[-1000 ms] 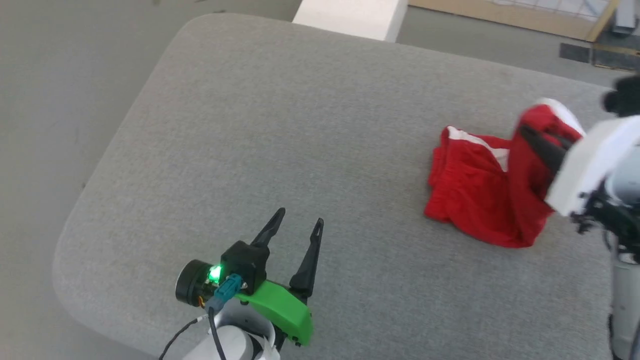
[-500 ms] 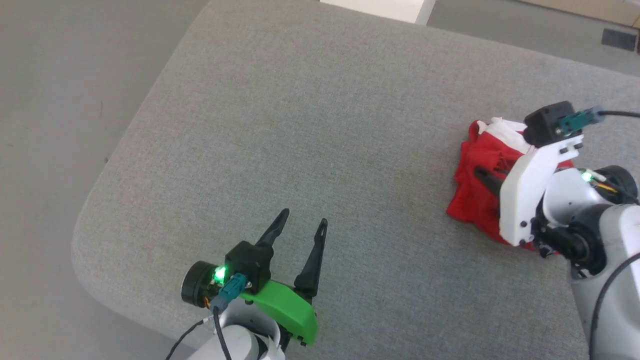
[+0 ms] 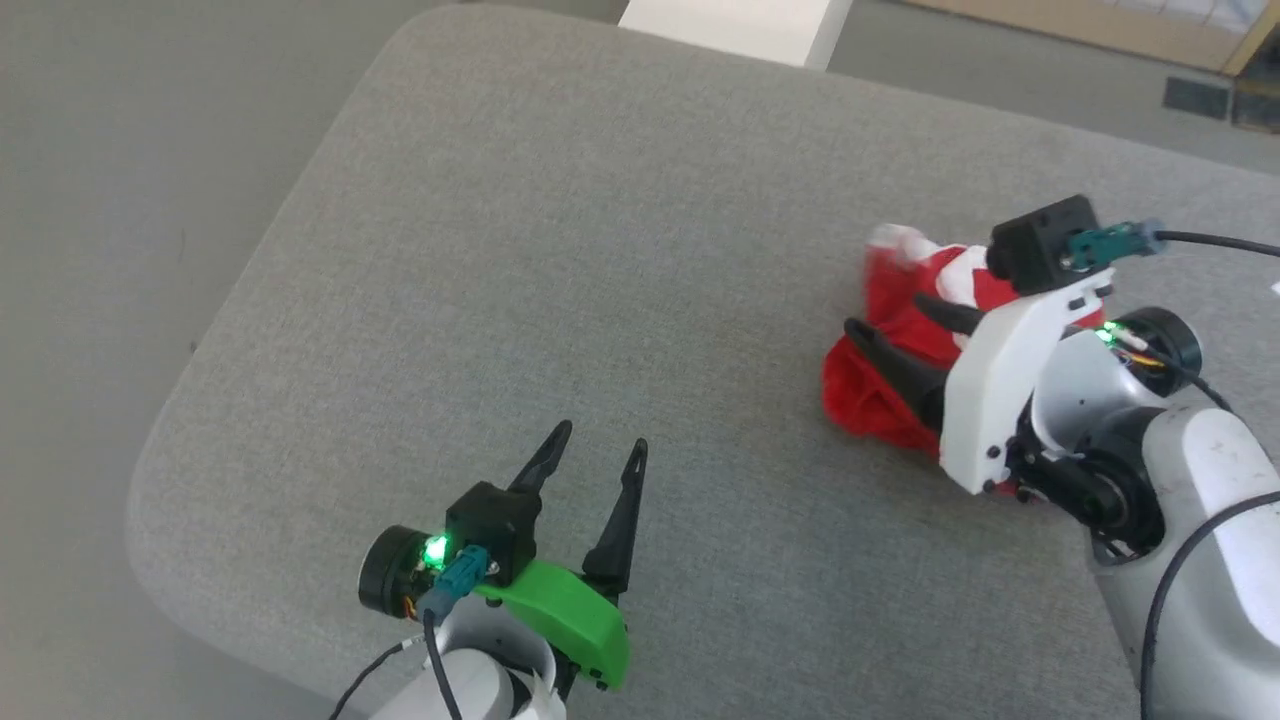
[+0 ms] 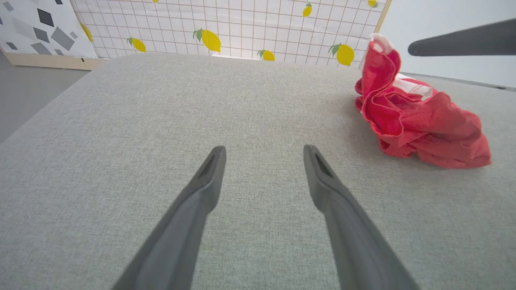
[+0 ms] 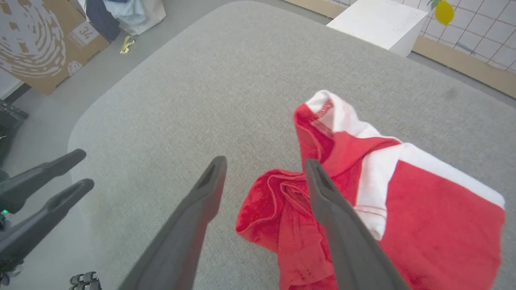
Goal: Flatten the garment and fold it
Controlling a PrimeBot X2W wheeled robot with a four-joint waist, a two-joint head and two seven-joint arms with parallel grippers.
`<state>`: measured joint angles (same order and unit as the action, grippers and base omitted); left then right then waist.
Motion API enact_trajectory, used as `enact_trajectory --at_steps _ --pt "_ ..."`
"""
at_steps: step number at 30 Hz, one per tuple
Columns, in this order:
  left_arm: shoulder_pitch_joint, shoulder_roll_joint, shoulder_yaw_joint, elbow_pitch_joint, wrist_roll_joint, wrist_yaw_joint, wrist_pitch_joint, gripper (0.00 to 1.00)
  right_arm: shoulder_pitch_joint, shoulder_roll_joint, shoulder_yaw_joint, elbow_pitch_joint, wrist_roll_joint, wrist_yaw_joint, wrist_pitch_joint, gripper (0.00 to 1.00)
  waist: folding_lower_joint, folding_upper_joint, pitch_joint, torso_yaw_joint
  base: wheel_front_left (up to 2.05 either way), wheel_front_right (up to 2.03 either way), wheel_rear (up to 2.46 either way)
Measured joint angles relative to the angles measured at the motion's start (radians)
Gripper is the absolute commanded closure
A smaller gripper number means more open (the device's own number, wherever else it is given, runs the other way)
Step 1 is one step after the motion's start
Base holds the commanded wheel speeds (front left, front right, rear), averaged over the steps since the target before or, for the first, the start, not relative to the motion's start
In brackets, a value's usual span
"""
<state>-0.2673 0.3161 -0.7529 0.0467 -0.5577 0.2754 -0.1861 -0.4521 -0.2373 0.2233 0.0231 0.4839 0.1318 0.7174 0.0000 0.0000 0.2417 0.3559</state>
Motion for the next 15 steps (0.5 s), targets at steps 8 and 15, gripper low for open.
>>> enact_trajectory --at_steps 8,15 --pt "-0.001 0.012 0.028 -0.024 -0.027 0.016 0.001 0.00 0.001 -0.103 -0.027 -0.016 -0.046 0.000 -0.208 0.00 0.0000 0.0000 -0.049 -0.045 0.00 0.00 0.00" --pt "-0.001 0.018 0.053 -0.039 -0.037 0.026 -0.001 0.00 0.078 -0.135 -0.176 0.027 -0.124 0.000 -0.475 0.00 0.0000 0.0000 -0.068 -0.079 0.00 0.00 0.00"
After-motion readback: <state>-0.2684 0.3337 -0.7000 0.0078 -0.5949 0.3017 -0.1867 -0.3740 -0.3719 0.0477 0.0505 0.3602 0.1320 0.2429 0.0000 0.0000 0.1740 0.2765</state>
